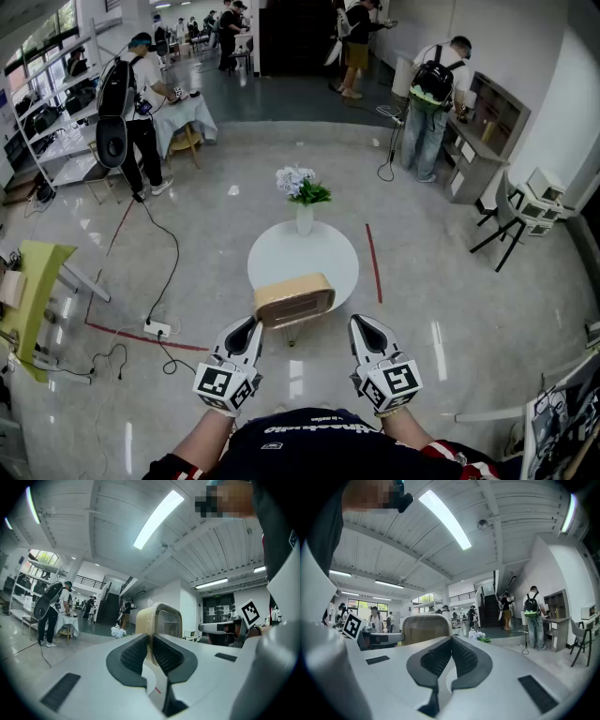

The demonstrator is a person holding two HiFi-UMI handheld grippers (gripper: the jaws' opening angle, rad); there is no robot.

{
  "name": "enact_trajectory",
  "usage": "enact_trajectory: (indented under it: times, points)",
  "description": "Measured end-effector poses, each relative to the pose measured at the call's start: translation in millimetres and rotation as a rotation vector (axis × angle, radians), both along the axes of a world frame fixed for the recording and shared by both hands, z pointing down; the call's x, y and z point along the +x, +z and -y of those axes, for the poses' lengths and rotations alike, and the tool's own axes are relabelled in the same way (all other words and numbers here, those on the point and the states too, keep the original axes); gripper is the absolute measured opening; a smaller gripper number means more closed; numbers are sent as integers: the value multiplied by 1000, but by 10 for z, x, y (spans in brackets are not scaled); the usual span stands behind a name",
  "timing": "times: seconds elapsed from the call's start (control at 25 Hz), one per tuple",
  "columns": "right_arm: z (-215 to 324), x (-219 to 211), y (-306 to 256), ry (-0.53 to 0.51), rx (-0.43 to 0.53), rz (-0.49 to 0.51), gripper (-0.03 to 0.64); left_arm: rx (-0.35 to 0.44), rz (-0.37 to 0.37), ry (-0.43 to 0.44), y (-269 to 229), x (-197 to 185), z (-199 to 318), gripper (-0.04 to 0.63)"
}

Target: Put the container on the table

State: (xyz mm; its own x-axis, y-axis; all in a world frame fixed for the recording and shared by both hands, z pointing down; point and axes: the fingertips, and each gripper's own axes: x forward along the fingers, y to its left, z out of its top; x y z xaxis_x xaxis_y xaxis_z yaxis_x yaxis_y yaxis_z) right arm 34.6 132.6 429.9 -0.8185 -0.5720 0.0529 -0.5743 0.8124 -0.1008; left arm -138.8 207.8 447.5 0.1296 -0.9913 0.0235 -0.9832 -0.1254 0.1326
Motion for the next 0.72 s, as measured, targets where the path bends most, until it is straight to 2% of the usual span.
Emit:
enact_trajectory:
  times: [0.72]
  points:
    - [-84, 129, 60, 3, -28, 14, 14, -7, -21, 40, 17, 188, -72, 49]
